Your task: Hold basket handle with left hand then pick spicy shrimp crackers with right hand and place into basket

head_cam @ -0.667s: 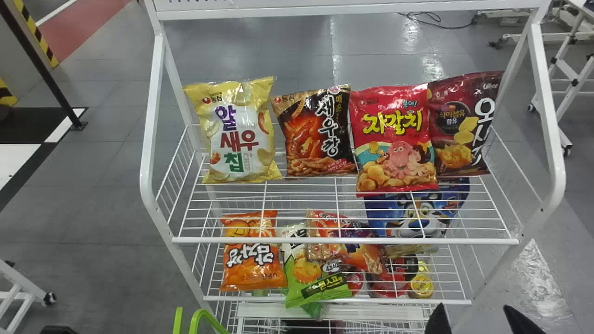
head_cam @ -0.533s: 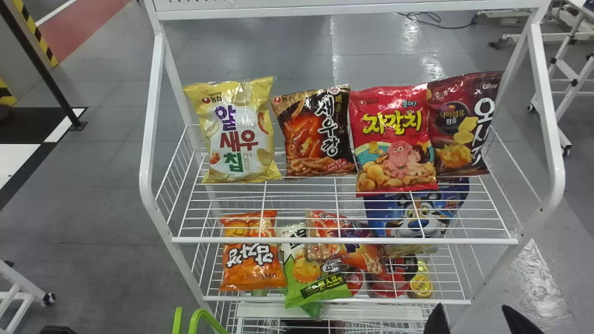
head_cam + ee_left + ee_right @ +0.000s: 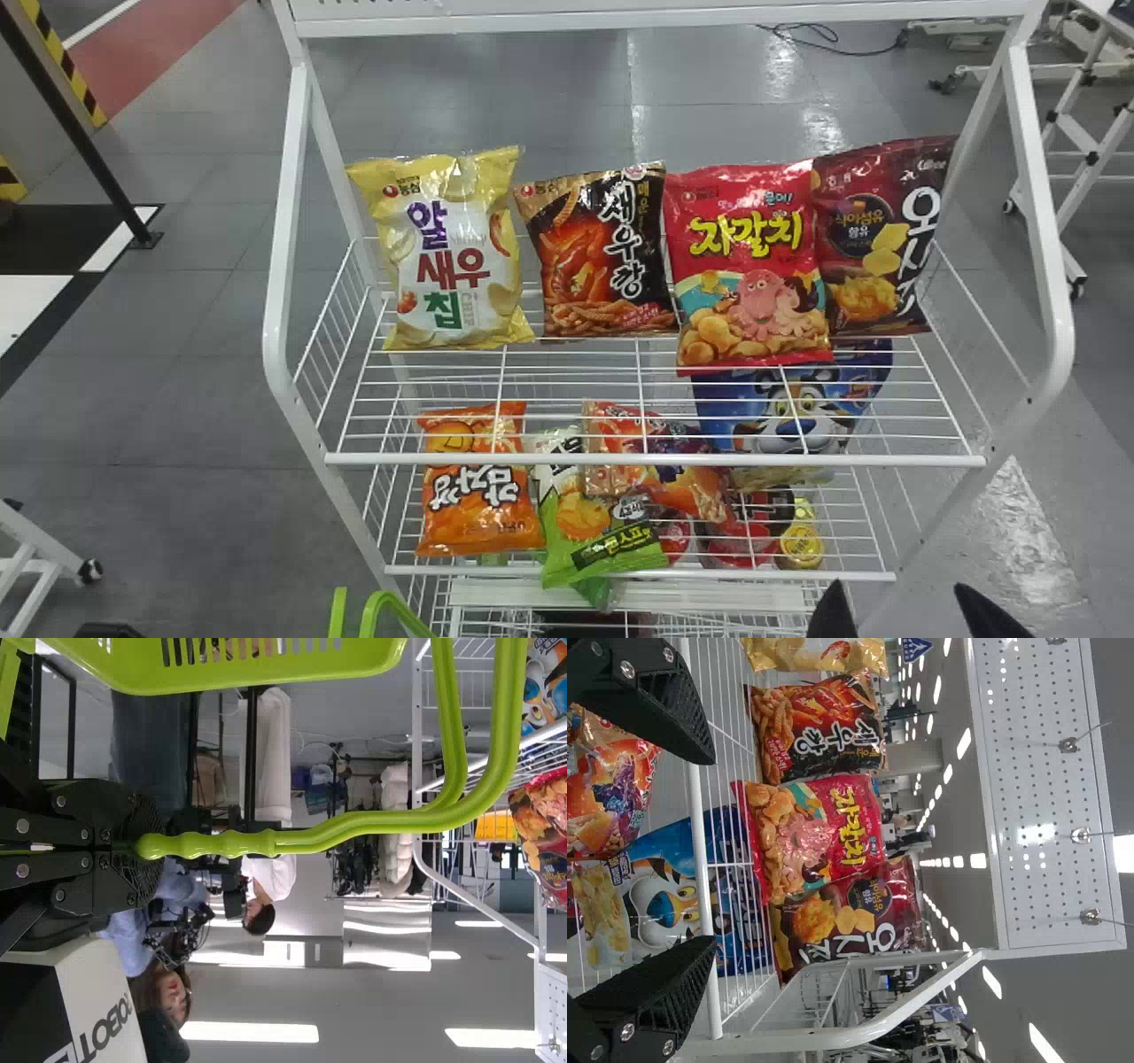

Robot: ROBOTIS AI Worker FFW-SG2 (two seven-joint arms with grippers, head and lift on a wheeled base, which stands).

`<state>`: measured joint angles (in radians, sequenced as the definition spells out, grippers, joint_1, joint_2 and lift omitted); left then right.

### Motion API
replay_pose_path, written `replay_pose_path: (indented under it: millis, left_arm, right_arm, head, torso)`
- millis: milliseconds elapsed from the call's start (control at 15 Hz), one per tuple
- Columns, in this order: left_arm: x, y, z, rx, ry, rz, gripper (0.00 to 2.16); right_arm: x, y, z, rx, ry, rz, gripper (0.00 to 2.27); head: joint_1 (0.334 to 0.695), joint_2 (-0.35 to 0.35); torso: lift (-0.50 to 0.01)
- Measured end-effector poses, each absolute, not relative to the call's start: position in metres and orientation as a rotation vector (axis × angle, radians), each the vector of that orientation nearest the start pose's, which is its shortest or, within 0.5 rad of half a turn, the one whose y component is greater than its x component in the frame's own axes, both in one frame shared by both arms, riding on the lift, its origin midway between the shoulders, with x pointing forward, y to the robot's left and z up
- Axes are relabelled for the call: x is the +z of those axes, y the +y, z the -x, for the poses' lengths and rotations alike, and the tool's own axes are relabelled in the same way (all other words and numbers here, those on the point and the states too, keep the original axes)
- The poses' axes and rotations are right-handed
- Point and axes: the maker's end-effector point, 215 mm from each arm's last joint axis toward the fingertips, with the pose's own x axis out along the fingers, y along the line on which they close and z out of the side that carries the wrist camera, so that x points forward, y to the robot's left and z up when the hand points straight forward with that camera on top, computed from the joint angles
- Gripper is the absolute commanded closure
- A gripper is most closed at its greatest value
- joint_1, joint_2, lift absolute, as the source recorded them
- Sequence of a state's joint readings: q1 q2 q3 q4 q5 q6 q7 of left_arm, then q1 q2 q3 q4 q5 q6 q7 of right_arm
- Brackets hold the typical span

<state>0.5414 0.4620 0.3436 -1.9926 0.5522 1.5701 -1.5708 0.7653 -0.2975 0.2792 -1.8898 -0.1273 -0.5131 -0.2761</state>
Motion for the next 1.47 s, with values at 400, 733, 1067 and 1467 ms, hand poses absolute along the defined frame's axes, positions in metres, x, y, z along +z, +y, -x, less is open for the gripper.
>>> replay_pose_path:
  millis: [400, 733, 1067, 1467]
  left_arm:
    - [-0.373, 0.205, -0.166, -1.13, 1.154, 1.253, 2.13]
    - [-0.374, 0.204, -0.164, -1.13, 1.158, 1.256, 2.13]
    - [-0.373, 0.2, -0.161, -1.14, 1.165, 1.253, 2.13]
    - [-0.374, 0.199, -0.161, -1.141, 1.169, 1.249, 2.13]
  right_arm:
    - [-0.382, -0.173, -0.321, 0.096, -0.004, -0.105, 0.09]
    - [-0.372, -0.141, -0.36, 0.178, 0.011, -0.086, 0.1]
    - [-0.379, -0.099, -0.411, 0.262, 0.086, -0.028, 0.11]
    - [-0.367, -0.061, -0.472, 0.333, 0.138, 0.021, 0.12]
  head:
    - [0.695, 0.079]
    - [0.695, 0.132]
    - [0.695, 0.209]
    - [0.695, 0.252]
  torso:
    - [-0.007]
    - [-0.007]
    - [-0.007]
    - [-0.007]
